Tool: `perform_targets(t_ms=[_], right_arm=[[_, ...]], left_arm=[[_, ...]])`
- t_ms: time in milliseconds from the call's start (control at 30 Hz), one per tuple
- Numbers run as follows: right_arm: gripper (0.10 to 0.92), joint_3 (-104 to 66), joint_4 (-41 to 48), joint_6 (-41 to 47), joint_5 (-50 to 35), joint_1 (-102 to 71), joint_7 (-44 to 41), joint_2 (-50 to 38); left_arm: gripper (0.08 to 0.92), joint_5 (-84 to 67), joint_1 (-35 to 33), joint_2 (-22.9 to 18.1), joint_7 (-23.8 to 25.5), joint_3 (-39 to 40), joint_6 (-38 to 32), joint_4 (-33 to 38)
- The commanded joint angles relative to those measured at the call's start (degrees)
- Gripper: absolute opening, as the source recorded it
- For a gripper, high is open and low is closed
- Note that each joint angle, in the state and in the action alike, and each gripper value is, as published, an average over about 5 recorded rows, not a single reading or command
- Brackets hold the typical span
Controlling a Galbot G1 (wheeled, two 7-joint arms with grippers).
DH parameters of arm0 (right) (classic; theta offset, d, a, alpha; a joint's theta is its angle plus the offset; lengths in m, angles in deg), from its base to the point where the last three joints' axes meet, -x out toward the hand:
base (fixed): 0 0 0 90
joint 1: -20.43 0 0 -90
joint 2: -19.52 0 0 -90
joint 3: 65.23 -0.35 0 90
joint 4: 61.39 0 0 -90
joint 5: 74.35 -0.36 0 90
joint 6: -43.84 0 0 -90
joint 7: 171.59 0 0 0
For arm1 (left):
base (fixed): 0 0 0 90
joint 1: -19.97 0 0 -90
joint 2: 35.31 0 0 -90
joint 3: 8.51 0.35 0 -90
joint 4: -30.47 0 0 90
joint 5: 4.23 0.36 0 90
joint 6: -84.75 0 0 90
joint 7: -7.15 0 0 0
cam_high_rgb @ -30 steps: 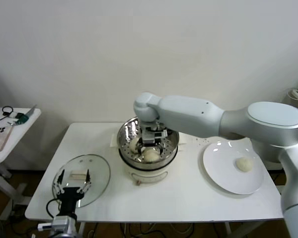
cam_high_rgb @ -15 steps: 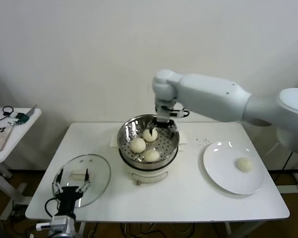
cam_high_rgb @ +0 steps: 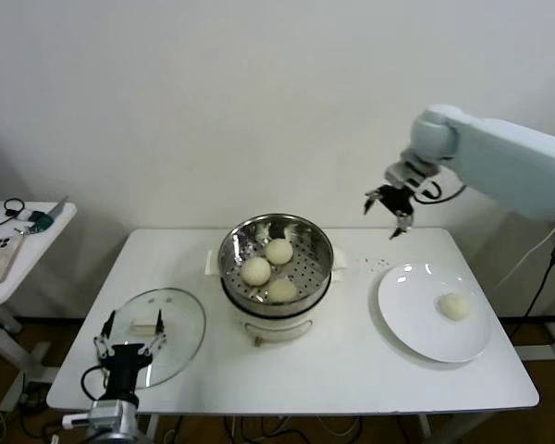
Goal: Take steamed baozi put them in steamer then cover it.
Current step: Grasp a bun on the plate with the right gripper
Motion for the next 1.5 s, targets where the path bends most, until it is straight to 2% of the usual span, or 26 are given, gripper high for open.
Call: perform_targets(t_ms=[33, 300, 733, 1033, 1500], right_arm=[[0.823, -12.9, 0.9, 7.1, 7.1, -16.5, 1.1, -13.5], [0.823, -26.7, 5.8, 9.3, 12.7, -31.4, 1.3, -13.8], [0.823, -37.1, 19.3, 3.8, 22.8, -35.8, 0.0, -4.6], [0.823, -38.9, 23.9, 2.9, 24.1, -36.3, -0.2, 0.1], [0.823, -39.9, 26.2, 2.1, 25.8, -36.6, -0.6, 1.7]], left_arm=[[0.823, 0.0, 0.0, -0.1, 0.0, 0.0, 0.2, 0.3], [0.823, 0.4, -0.2, -0.5, -0.1, -0.1, 0.3, 0.2], [0.823, 0.8, -0.3, -1.3, -0.2, 0.0, 0.7, -0.2], [0.823, 1.0, -0.3, -1.2, -0.3, -0.2, 0.9, -0.5], [0.823, 1.0, -0.3, -1.3, -0.3, -0.2, 0.9, -0.5]])
